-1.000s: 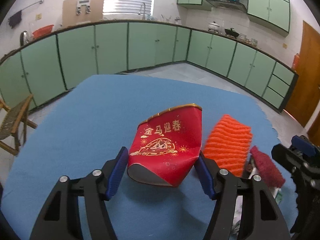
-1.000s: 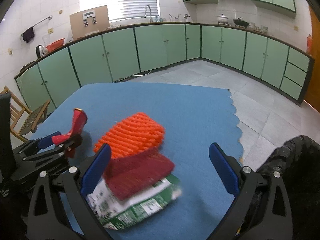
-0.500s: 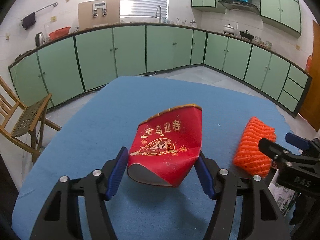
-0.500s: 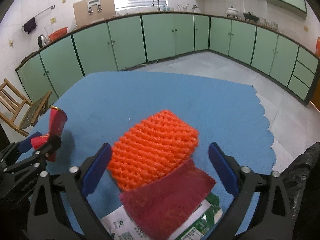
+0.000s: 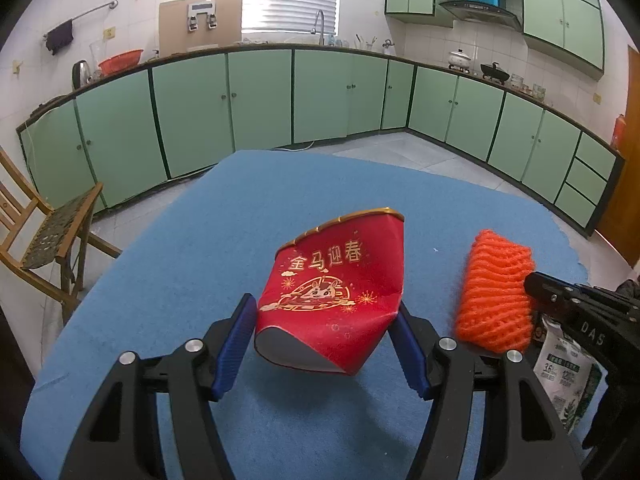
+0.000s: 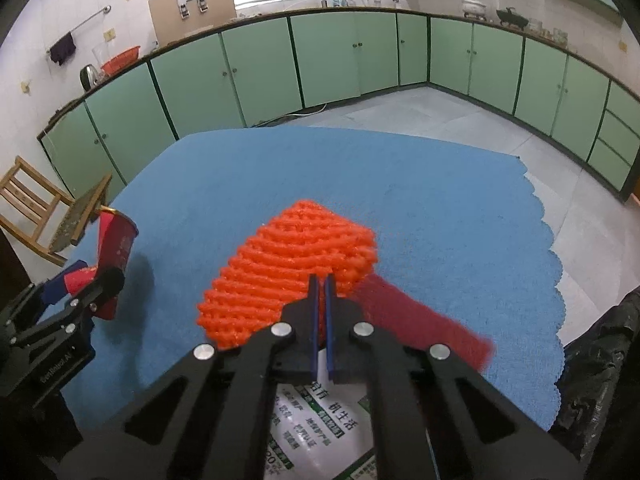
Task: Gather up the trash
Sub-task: 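Carry the red cup and orange net over the bin with both tools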
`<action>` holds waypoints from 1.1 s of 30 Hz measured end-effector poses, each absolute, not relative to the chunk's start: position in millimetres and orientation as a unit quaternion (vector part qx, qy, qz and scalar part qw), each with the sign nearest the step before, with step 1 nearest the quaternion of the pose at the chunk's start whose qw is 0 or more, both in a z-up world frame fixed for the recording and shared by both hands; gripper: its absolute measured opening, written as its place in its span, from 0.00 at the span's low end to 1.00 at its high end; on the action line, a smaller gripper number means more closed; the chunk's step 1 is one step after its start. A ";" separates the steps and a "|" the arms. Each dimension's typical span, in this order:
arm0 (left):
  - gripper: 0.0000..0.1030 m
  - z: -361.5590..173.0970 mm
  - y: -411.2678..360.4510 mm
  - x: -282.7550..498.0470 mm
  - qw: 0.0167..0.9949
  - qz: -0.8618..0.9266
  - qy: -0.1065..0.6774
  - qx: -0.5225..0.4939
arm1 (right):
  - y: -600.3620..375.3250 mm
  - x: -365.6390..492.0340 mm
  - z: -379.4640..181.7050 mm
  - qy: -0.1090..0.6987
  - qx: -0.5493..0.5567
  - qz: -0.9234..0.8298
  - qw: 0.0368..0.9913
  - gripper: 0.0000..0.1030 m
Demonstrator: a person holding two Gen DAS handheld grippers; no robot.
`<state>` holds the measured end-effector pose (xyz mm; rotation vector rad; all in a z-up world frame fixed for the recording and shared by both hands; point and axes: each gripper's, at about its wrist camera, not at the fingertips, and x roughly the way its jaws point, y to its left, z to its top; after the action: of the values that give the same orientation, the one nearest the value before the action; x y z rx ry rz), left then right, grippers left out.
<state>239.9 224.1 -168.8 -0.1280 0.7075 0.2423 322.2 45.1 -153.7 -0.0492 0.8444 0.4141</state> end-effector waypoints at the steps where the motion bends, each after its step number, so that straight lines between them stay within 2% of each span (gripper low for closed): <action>1: 0.63 -166.8 222.3 238.9 0.930 0.117 0.344 -0.062 | 44.4 321.4 -152.5 0.405 -0.022 0.202 0.891 0.01; 33: 0.63 -92.6 168.5 195.1 0.954 0.082 0.286 -0.047 | -12.7 261.5 -63.9 0.311 0.013 0.229 0.922 0.00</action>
<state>195.1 168.5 -92.6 -0.0964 0.5808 0.1670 261.5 -12.7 -63.9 0.0269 0.6391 0.4710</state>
